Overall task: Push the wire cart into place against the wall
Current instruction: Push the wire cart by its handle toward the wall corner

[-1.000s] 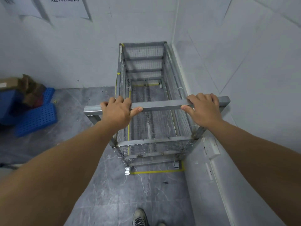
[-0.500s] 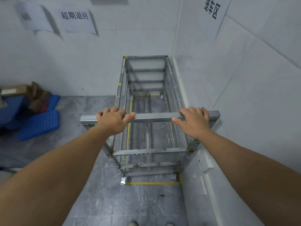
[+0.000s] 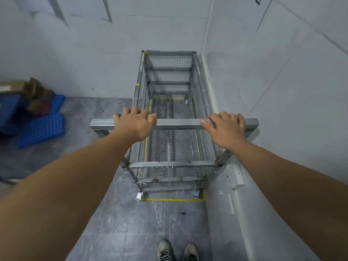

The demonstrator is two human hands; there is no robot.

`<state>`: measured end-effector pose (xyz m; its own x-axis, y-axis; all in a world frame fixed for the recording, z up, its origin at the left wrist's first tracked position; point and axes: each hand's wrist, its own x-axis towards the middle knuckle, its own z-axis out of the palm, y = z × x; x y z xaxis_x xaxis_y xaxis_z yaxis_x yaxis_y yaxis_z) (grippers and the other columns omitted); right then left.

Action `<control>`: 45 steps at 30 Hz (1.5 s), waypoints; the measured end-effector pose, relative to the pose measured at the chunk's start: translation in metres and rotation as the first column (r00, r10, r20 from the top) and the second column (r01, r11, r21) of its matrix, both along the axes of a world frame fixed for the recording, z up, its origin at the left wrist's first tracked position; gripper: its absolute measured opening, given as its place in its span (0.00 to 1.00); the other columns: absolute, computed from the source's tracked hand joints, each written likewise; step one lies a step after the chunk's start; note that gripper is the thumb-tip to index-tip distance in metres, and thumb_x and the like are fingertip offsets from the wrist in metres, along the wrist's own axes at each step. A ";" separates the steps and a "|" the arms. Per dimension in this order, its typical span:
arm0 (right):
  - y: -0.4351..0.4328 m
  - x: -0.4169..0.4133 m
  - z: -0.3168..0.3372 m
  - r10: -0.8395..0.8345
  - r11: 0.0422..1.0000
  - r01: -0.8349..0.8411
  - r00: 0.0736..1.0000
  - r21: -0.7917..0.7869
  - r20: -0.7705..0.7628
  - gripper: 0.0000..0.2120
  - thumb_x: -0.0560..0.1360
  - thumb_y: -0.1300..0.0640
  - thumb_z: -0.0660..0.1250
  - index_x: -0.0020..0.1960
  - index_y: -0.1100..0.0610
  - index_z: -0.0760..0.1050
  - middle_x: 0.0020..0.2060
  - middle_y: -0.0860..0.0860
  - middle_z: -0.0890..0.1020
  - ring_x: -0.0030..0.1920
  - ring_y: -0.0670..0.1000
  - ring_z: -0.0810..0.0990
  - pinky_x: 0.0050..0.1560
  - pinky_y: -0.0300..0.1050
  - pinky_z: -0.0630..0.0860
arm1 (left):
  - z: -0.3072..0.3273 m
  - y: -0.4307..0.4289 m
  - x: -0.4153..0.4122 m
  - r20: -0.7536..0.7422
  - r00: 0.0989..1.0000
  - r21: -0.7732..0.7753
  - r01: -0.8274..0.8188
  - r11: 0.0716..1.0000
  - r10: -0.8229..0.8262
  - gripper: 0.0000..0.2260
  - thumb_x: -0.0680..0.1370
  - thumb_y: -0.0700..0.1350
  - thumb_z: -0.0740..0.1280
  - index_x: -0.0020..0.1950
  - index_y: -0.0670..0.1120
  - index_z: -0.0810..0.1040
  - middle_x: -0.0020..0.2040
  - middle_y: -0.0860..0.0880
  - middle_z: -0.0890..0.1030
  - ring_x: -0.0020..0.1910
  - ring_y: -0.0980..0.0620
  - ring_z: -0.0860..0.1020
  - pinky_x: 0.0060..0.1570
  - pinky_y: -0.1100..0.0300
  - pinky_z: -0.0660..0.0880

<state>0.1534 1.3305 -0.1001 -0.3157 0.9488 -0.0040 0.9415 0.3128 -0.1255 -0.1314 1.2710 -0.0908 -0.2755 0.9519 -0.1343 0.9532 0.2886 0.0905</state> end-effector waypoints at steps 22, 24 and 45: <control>0.000 0.000 -0.001 0.003 1.000 -0.003 1.000 -0.006 0.016 0.30 0.77 0.31 0.39 0.64 0.44 0.69 0.68 0.51 0.70 0.70 0.57 0.62 0.73 0.64 0.46 | -0.001 0.011 0.005 -0.025 0.997 -0.033 -0.073 0.997 0.072 0.27 0.79 0.60 0.41 0.66 0.49 0.70 0.66 0.39 0.71 0.66 0.34 0.66 0.63 0.33 0.62; 0.000 0.002 -0.001 0.005 1.000 -0.005 1.000 0.004 0.018 0.29 0.78 0.32 0.40 0.64 0.44 0.69 0.69 0.51 0.69 0.71 0.57 0.62 0.73 0.64 0.46 | -0.001 0.012 0.006 -0.026 0.997 -0.031 -0.074 0.997 0.073 0.27 0.79 0.60 0.41 0.66 0.49 0.71 0.66 0.39 0.71 0.66 0.35 0.66 0.63 0.33 0.62; -0.011 0.004 -0.007 0.047 0.992 -0.052 0.998 0.114 0.044 0.29 0.78 0.33 0.41 0.66 0.48 0.68 0.63 0.50 0.73 0.66 0.55 0.66 0.72 0.62 0.50 | -0.018 -0.011 -0.003 0.013 0.993 0.246 0.112 0.963 -0.119 0.26 0.79 0.64 0.43 0.61 0.55 0.75 0.59 0.52 0.77 0.60 0.49 0.72 0.62 0.46 0.61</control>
